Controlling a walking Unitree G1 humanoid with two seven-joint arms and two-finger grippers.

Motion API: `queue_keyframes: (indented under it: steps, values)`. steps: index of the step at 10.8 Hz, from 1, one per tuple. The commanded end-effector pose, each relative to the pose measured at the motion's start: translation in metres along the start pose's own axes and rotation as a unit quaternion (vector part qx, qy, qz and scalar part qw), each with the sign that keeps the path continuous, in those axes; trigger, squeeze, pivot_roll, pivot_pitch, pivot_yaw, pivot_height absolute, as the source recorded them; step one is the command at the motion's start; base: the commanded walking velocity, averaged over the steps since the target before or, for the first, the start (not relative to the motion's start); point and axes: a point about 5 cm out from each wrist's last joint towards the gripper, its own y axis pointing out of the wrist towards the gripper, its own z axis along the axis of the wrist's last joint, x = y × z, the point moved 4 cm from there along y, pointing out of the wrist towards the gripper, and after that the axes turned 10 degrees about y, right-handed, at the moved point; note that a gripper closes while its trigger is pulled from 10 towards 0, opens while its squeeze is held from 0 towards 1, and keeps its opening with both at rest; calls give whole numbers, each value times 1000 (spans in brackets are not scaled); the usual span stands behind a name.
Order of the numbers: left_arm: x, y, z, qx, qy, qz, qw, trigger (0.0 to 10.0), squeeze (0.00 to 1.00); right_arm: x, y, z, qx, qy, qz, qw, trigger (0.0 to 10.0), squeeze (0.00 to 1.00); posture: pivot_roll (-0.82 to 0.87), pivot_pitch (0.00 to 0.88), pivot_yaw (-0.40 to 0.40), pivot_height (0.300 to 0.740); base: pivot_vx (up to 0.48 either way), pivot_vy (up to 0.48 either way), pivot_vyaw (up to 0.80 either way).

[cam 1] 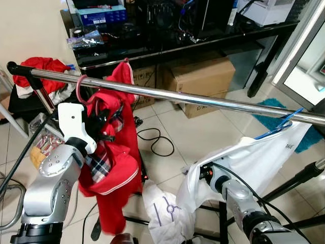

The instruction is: Hang hanger

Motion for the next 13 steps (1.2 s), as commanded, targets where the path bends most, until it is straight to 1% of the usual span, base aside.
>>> queue_keyframes:
  steps: [1,3,4,5,6,9,12,13]
  values:
    - [-4,0,14,20,7,10,1000,10000,0,1,-1,-2,-2,-2,-2,1000,10000,0,106,10,-5,740,0,0,0]
    - [-10,0,19,25,19,16,999,10000,0,1,-1,-2,-2,-2,-1,1000,10000,0,106,10,-5,740,0,0,0]
    - [-18,0,21,26,20,25,999,10000,0,1,-1,-3,-3,-2,-1,1000,10000,0,106,10,-5,740,0,0,0]
    - [-31,0,19,19,20,31,999,10000,0,1,-1,-3,-4,-2,-1,1000,10000,0,105,9,-8,740,0,0,0]
    - [-31,-1,14,5,26,15,1000,10000,0,1,-1,-3,-4,-3,-1,1000,10000,0,104,9,-9,740,0,0,0]
    - [-41,1,-1,-25,12,5,1000,10000,0,4,-2,-1,-4,-6,-3,1000,10000,0,92,11,-16,740,0,0,0]
    - [-48,6,0,-26,19,6,999,10000,0,6,-2,4,6,-9,-1,1000,10000,0,84,13,-18,740,0,0,0]
    - [-51,8,0,-29,32,9,999,10000,0,4,-1,8,12,-11,4,1000,10000,0,80,15,-18,740,0,0,0]
